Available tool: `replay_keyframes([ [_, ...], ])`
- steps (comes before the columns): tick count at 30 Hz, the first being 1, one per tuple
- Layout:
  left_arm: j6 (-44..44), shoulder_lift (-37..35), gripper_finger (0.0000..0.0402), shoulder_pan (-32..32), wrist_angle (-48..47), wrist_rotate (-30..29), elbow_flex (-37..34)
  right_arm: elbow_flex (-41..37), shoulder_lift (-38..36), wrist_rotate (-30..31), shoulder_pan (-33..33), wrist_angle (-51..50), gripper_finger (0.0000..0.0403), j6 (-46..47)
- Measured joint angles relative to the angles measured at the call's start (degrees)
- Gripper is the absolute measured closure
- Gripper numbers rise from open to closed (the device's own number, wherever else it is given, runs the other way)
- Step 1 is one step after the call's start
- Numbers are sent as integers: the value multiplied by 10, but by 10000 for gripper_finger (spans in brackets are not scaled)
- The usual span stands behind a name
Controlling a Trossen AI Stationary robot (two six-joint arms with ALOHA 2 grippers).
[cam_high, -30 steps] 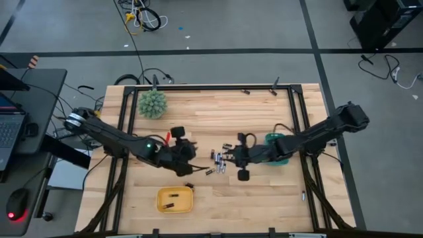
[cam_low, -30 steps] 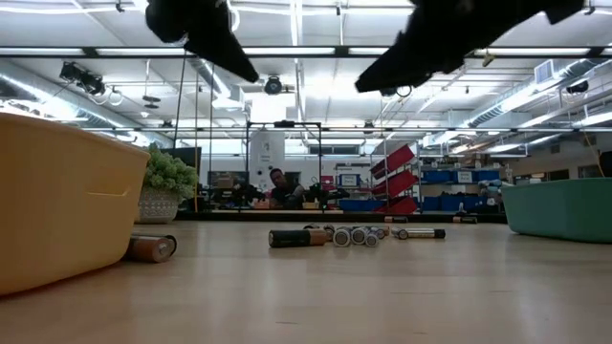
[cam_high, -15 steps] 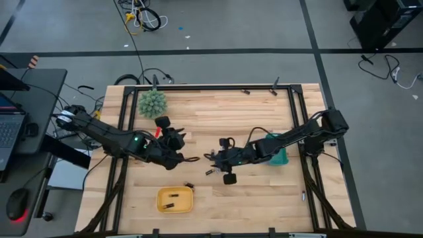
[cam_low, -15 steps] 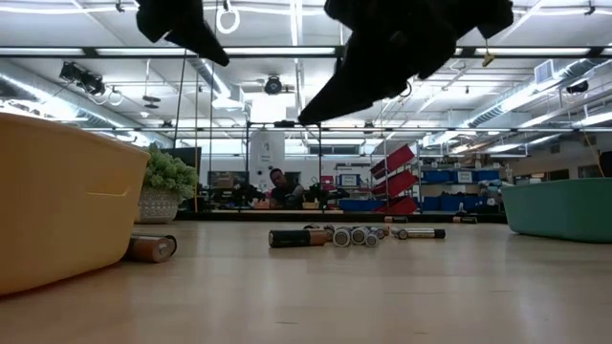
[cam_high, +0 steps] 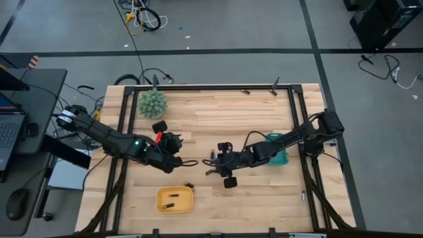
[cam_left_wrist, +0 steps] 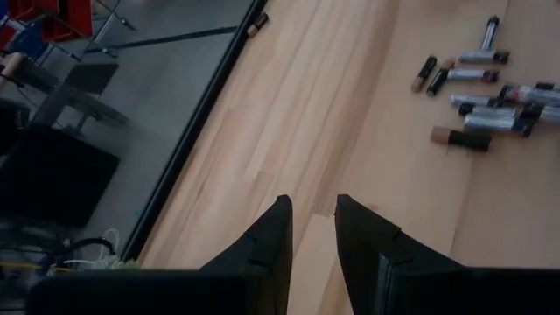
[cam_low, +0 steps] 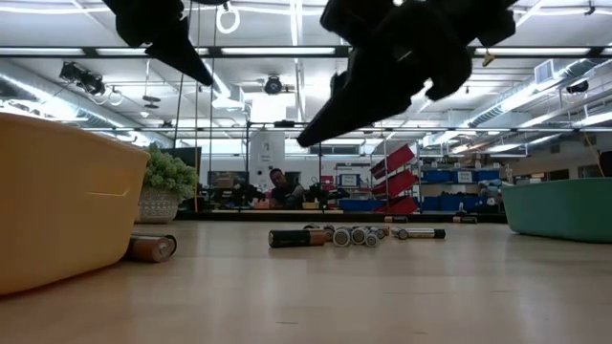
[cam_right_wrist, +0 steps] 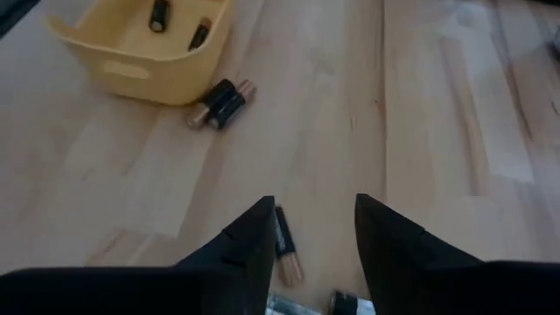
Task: Sort batteries
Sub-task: Put the black battery into the yellow bin
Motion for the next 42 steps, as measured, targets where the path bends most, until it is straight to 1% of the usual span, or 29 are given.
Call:
replay_keyframes([
  [4, 2, 0, 316, 0, 7, -12, 0, 0, 37, 4, -1, 50, 239, -20],
  [8, 4, 0, 316, 1, 19, -15, 1, 0, 75, 4, -2, 93, 232, -36],
  [12, 15, 0, 316, 1, 29, -21, 1, 1, 100, 4, -4, 93, 233, -43],
  [17, 16, 0, 316, 2, 28, -23, 1, 1, 129, -10, -5, 83, 235, -38],
  [24, 16, 0, 316, 2, 30, -23, 1, 3, 134, -11, -6, 73, 238, -25],
  [26, 16, 0, 316, 2, 33, -23, 1, 3, 134, -11, -6, 73, 247, -26],
  [28, 16, 0, 316, 2, 33, -24, 1, 3, 134, -13, -6, 68, 263, -26],
  [36, 16, 0, 316, 2, 40, -24, 1, 3, 134, -38, -6, 58, 372, -27],
  [42, 16, 0, 316, 2, 42, -24, 1, 2, 133, -43, -6, 70, 375, -26],
])
